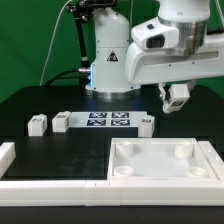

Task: Assemble one leg

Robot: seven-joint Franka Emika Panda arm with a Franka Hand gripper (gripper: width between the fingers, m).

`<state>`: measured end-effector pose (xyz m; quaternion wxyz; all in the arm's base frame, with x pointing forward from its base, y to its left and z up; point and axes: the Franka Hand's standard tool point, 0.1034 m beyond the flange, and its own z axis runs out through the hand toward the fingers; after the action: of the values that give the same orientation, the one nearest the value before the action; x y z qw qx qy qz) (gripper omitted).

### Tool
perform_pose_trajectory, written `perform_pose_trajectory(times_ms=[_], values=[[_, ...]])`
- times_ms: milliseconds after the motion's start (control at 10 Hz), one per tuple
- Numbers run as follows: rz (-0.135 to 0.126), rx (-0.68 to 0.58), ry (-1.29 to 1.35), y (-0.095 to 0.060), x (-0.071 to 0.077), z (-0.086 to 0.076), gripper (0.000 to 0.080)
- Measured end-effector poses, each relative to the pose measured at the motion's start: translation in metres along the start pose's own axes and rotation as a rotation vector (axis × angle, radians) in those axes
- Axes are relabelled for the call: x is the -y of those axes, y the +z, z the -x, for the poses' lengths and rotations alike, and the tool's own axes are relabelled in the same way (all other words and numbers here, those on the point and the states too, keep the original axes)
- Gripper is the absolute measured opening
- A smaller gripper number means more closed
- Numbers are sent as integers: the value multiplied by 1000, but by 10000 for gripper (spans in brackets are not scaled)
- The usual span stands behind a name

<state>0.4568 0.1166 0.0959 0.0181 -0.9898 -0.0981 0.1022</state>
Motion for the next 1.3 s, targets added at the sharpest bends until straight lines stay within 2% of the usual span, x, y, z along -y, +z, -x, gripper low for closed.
perform_pose_trajectory(times_ms=[200,500,600,700,900,1100,1300], values=[[5,-178,-9,-14,-4,-15,288],[9,-464,-12,-12,-5,-18,288],[8,-503,-10,-11,-7,-21,288],[6,-511,-1,-13,-13,-32,288],[7,-537,-13,-22,-21,-62,288],[14,-551,-43,-21,-31,-83,288],[24,-576,-94,-30,-29,-106,288]])
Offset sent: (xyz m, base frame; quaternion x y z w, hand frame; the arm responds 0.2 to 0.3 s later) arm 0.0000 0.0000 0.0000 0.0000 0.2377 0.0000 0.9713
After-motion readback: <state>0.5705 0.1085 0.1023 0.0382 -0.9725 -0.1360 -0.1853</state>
